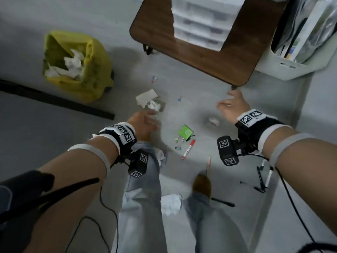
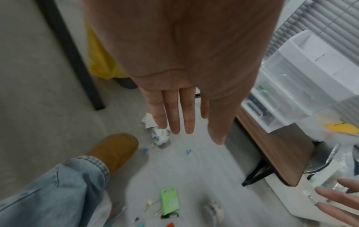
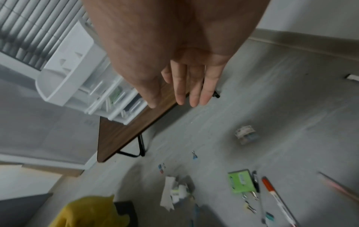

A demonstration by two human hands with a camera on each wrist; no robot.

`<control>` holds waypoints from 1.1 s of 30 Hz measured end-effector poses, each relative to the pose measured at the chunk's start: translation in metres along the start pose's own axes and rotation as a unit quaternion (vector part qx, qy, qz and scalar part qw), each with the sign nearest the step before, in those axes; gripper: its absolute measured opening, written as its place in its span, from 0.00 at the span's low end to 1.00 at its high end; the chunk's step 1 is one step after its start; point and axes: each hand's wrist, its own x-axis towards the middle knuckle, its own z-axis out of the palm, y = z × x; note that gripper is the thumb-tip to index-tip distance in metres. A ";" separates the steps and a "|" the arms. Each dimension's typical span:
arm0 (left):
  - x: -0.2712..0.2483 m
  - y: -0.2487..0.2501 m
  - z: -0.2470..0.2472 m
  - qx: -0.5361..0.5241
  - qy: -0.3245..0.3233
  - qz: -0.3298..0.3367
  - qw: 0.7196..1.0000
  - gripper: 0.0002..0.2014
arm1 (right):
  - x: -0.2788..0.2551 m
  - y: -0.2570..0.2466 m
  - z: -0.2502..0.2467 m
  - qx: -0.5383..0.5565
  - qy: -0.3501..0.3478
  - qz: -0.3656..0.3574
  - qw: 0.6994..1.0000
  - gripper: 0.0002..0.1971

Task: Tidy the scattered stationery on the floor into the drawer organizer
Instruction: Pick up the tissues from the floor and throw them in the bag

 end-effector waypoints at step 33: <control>0.015 -0.433 0.380 0.073 -0.251 -0.042 0.964 0.29 | -0.021 0.293 0.390 -0.201 -0.259 -0.039 0.944 0.12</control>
